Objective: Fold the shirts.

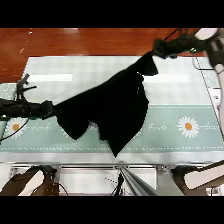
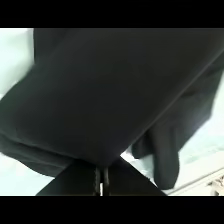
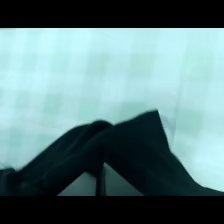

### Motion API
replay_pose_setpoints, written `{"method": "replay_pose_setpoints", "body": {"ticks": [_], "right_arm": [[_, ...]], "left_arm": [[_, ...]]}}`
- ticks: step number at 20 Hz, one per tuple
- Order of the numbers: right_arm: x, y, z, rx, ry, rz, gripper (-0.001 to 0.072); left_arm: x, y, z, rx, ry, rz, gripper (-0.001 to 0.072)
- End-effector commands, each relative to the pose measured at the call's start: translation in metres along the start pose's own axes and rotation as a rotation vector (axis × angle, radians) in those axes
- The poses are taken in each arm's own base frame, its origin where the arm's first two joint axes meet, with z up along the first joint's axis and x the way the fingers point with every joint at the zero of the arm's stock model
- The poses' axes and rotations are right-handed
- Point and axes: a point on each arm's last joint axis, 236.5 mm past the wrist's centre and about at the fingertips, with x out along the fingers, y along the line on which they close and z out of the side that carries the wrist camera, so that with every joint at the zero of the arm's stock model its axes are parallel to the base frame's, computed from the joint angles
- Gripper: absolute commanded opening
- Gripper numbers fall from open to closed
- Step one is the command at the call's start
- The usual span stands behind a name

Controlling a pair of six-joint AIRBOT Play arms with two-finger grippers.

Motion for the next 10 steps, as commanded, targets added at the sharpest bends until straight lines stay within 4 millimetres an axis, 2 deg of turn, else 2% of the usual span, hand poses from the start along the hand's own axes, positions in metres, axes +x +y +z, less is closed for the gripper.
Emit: {"method": "replay_pose_setpoints", "body": {"ticks": [1, 2, 4, 9, 10], "right_arm": [[0.031, -0.011, -0.027, 0.01, 0.102, -0.017, 0.0249], [0.022, -0.011, -0.031, -0.019, 0.122, -0.014, 0.0415], [-0.004, -0.019, -0.047, -0.115, 0.209, -0.033, 0.0425], [-0.096, -0.109, -0.106, -0.126, 0.525, -0.364, 0.0424], [-0.106, -0.116, -0.117, -0.084, 0.574, -0.373, 0.0424]], "left_arm": [[0.029, 0.026, -0.015, -0.052, 0.058, 0.017, 0.0025], [0.031, 0.028, -0.016, -0.048, 0.069, 0.017, 0.0025], [0.035, 0.032, -0.015, -0.056, 0.073, 0.021, 0.0025], [0.037, 0.042, 0.01, -0.059, -0.028, 0.057, 0.0026], [0.037, 0.043, 0.012, -0.058, -0.038, 0.061, 0.003]]}}
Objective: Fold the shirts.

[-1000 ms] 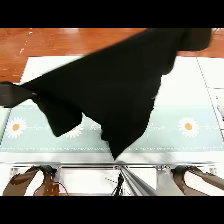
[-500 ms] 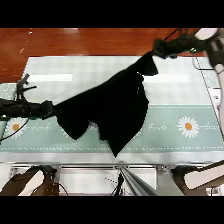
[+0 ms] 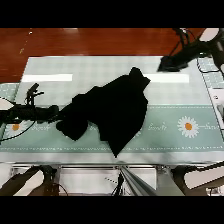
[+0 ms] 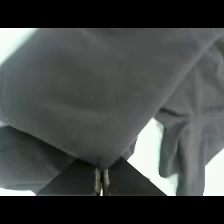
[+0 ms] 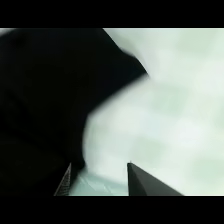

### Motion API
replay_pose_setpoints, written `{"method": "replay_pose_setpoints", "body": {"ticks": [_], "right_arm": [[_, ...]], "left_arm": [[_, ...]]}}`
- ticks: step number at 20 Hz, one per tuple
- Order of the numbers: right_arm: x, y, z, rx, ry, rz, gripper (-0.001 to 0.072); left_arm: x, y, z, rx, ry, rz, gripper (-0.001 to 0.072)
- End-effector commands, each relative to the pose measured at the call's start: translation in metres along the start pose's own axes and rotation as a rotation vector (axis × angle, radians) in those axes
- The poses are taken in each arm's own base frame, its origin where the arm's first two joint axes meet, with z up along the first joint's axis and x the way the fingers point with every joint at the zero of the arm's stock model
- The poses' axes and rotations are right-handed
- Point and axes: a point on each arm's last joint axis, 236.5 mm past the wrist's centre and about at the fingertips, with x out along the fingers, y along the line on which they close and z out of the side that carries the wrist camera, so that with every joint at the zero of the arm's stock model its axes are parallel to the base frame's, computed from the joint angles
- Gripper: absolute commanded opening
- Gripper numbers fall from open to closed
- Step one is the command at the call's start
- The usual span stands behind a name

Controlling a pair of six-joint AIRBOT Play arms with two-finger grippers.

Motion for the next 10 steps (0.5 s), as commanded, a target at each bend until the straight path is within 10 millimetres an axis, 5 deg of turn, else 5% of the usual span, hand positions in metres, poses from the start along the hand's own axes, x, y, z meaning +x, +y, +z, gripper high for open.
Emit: {"method": "replay_pose_setpoints", "body": {"ticks": [1, 3, 4, 7, 10], "right_arm": [[-0.024, -0.042, -0.07, 0.083, 0.256, -0.094, 0.0424], [-0.027, -0.032, -0.079, 0.125, 0.273, -0.027, 0.0424], [-0.028, -0.031, -0.08, 0.127, 0.254, -0.029, 0.0424], [-0.027, -0.029, -0.088, 0.13, 0.168, -0.049, 0.0424], [-0.015, -0.031, -0.127, 0.141, 0.17, -0.05, 0.0425]], "left_arm": [[0.001, 0.006, 0.013, -0.001, -0.053, 0.02, 0.0102], [0.001, 0.003, 0.003, -0.002, -0.01, 0.007, 0.0545], [0.001, 0.001, -0.009, 0.001, 0.039, -0.003, 0.068], [-0.006, 0.012, -0.051, 0.042, 0.213, 0.046, 0.0678], [-0.014, 0.025, -0.068, 0.071, 0.239, 0.112, 0.0679]]}}
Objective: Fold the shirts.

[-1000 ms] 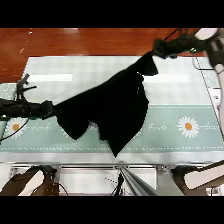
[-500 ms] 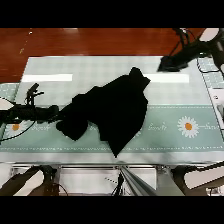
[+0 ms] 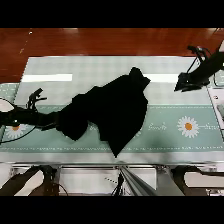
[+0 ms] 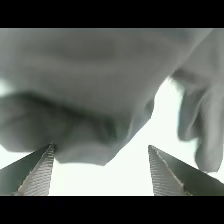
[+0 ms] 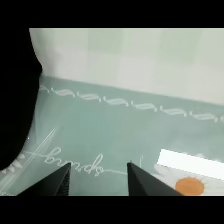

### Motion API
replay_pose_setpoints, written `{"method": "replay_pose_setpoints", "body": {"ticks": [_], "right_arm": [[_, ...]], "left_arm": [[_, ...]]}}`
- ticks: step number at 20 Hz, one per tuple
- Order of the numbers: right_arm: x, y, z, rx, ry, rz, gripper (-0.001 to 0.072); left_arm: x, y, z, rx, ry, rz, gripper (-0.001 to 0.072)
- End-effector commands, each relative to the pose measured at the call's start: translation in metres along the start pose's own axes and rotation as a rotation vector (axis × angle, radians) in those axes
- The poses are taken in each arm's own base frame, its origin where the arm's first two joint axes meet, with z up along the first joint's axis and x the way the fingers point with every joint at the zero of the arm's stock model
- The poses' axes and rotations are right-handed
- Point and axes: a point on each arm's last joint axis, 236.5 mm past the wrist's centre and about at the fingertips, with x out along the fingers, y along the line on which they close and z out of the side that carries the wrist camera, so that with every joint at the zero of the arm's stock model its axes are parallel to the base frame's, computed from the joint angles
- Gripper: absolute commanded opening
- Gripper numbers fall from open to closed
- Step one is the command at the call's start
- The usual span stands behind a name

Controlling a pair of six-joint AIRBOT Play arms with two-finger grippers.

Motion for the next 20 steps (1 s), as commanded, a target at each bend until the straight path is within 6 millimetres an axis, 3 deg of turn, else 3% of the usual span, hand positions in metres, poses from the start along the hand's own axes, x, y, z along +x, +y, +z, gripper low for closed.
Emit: {"method": "replay_pose_setpoints", "body": {"ticks": [1, 4, 7, 12, 18, 19, 20], "right_arm": [[0.021, -0.008, -0.04, 0.023, -0.007, 0.0, 0.0425], [0.046, -0.008, -0.079, 0.051, 0.01, 0.036, 0.0425], [0.063, -0.003, -0.1, 0.076, 0.004, 0.06, 0.0425], [0.064, 0.018, -0.098, 0.092, -0.043, 0.144, 0.0425], [0.063, 0.023, -0.094, 0.094, -0.062, 0.167, 0.0425], [0.063, 0.024, -0.094, 0.094, -0.058, 0.17, 0.0425], [0.062, 0.026, -0.096, 0.095, -0.051, 0.178, 0.0425]], "left_arm": [[-0.004, 0.013, -0.031, 0.017, 0.07, 0.069, 0.0679], [-0.006, 0.023, -0.049, 0.013, 0.06, 0.121, 0.0678], [-0.005, 0.038, -0.062, -0.004, 0.065, 0.184, 0.0678], [0.028, 0.008, -0.041, -0.135, -0.043, -0.016, 0.0679], [0.065, 0.013, -0.053, -0.148, 0.071, -0.017, 0.0674], [0.072, 0.014, -0.048, -0.158, 0.057, -0.005, 0.0647], [0.079, 0.015, -0.041, -0.182, 0.035, 0.004, 0.0497]]}}
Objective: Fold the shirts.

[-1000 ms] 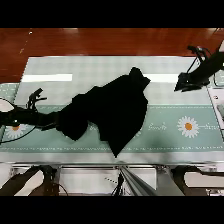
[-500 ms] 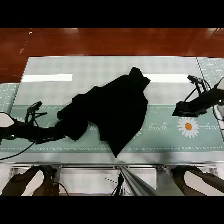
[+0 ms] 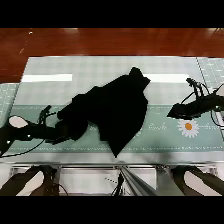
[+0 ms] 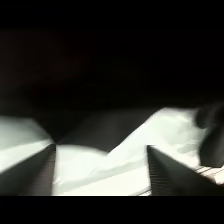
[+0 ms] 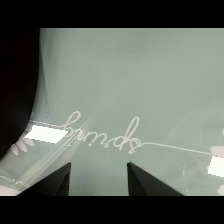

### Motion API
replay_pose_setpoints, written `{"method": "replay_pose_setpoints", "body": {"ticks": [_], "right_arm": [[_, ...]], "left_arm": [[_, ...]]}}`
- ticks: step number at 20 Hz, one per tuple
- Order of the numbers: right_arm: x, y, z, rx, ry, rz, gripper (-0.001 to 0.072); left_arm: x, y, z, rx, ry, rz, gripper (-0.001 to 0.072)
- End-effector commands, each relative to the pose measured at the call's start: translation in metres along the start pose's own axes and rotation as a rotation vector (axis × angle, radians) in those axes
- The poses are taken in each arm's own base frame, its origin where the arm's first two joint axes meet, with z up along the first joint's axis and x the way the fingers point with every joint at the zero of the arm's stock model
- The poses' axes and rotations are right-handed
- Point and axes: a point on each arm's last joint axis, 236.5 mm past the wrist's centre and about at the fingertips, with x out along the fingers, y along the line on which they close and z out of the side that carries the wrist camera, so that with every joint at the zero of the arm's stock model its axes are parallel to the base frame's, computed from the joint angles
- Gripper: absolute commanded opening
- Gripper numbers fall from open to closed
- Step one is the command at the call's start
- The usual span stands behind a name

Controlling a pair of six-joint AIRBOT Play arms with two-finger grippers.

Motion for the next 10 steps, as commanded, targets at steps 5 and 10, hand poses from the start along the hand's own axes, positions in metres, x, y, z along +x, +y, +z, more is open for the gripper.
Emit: {"method": "replay_pose_setpoints", "body": {"ticks": [5, 10], "right_arm": [[0.0, 0.018, -0.001, 0.017, 0.002, 0.079, 0.0425], [0.012, 0.034, 0.004, 0.081, -0.035, 0.169, 0.0425]], "left_arm": [[0.024, 0.014, 0.035, -0.115, -0.112, 0.053, 0.0043], [0.025, 0.012, 0.026, -0.065, -0.071, 0.048, 0.0026]]}}
